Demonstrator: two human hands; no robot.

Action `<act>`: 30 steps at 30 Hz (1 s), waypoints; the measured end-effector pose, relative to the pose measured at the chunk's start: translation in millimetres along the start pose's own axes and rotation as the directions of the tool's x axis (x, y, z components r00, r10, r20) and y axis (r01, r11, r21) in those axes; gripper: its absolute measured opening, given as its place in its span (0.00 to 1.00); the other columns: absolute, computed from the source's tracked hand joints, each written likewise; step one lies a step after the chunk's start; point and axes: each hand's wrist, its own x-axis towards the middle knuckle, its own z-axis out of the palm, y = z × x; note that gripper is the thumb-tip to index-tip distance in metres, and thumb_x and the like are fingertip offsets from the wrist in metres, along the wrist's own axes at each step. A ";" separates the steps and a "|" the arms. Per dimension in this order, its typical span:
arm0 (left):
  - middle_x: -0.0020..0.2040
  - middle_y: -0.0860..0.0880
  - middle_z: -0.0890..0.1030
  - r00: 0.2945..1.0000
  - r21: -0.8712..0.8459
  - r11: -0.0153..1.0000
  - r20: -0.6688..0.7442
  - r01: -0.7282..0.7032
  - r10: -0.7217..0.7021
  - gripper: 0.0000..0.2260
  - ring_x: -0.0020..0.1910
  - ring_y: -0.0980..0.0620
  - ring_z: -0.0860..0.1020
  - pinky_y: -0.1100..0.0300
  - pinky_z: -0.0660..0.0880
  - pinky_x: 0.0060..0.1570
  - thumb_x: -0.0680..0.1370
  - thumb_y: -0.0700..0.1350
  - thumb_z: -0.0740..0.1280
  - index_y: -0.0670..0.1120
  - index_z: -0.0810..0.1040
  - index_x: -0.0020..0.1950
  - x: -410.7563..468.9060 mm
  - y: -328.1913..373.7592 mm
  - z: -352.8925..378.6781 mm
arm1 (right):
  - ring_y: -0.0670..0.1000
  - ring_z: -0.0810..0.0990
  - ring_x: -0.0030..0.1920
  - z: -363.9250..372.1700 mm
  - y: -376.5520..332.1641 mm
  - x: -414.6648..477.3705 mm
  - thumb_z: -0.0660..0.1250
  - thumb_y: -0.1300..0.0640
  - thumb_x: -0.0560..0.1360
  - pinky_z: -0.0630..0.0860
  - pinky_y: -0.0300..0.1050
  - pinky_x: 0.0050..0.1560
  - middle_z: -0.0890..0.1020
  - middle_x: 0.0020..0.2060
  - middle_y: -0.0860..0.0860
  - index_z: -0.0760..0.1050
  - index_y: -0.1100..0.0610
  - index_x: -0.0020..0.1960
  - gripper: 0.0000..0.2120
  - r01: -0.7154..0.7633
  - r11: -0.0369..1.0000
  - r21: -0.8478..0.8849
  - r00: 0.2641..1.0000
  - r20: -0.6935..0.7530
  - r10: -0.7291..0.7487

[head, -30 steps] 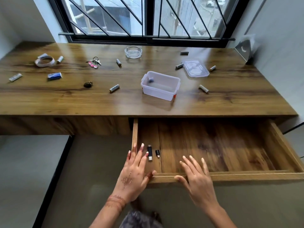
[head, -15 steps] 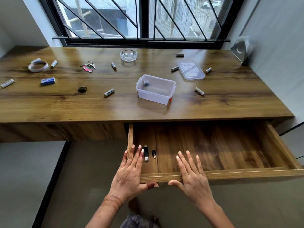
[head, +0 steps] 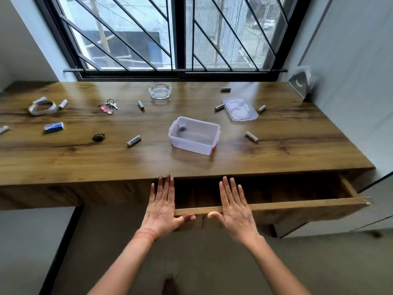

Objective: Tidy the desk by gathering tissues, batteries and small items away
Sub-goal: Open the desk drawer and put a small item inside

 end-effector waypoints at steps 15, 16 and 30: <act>0.53 0.33 0.80 0.948 0.272 0.961 -0.316 0.051 0.039 0.30 0.51 0.38 0.81 0.46 0.77 0.51 0.54 0.29 0.77 0.31 0.77 0.56 54.9 9.2 -4.7 | 0.56 0.48 0.75 37.7 4.0 66.0 0.53 0.66 0.73 0.47 0.53 0.74 0.63 0.69 0.59 0.61 0.64 0.67 0.22 -0.009 0.997 -0.082 0.938 -0.346 -0.020; 0.53 0.33 0.81 0.943 0.287 0.957 -0.328 0.049 0.050 0.30 0.51 0.38 0.81 0.46 0.77 0.51 0.54 0.29 0.77 0.32 0.77 0.56 56.3 7.9 -3.1 | 0.57 0.53 0.74 39.0 2.7 68.3 0.54 0.65 0.73 0.48 0.53 0.74 0.63 0.68 0.59 0.62 0.64 0.66 0.21 -0.020 0.997 -0.077 0.935 -0.355 -0.009; 0.58 0.34 0.78 0.971 0.089 0.994 -0.237 0.059 -0.037 0.35 0.56 0.38 0.79 0.45 0.73 0.57 0.57 0.45 0.80 0.33 0.75 0.60 50.1 12.3 -10.3 | 0.58 0.62 0.69 25.0 0.8 68.6 0.57 0.63 0.73 0.49 0.52 0.73 0.63 0.68 0.60 0.64 0.63 0.64 0.20 -0.040 0.999 -0.019 0.973 -0.226 0.034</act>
